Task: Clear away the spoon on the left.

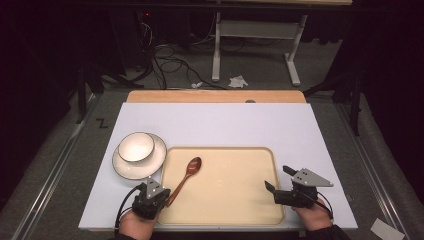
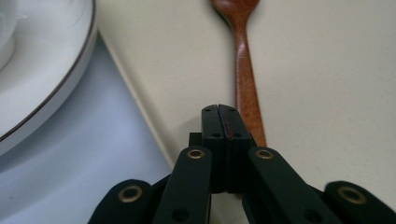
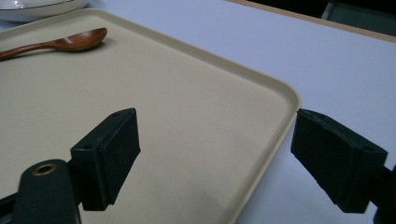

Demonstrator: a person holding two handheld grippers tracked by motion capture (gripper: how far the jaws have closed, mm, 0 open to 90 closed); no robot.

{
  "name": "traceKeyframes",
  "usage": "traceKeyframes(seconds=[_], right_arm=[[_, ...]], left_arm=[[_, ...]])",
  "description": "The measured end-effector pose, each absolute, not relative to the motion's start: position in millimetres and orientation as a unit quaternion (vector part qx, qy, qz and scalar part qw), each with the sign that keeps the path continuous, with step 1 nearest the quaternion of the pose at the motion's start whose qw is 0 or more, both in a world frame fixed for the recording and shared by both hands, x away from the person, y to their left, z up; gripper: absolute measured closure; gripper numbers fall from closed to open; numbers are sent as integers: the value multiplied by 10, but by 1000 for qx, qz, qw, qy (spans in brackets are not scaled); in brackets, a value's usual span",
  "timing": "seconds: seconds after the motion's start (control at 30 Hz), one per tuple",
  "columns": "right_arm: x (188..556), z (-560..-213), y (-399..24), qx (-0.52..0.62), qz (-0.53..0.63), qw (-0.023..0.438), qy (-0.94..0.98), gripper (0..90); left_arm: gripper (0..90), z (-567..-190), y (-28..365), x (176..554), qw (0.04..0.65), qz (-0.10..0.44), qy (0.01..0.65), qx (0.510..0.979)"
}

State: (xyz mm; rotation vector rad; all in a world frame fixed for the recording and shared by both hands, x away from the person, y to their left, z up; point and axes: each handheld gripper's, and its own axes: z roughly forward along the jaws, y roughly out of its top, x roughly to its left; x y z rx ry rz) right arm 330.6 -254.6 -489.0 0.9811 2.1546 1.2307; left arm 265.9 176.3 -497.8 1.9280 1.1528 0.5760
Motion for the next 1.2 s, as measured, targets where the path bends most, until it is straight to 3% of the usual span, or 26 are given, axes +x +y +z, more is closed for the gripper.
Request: traceKeyframes(seconds=[0.4,1.2], right_arm=[[3305,-4887,-2538,357,448,234,786,167],[3306,-4891,-2535,355,447,234,787,167]], left_arm=[[900,-5177,1859,2844,330,197,474,792],[900,-5139,1451,2738,343,163,402,833]])
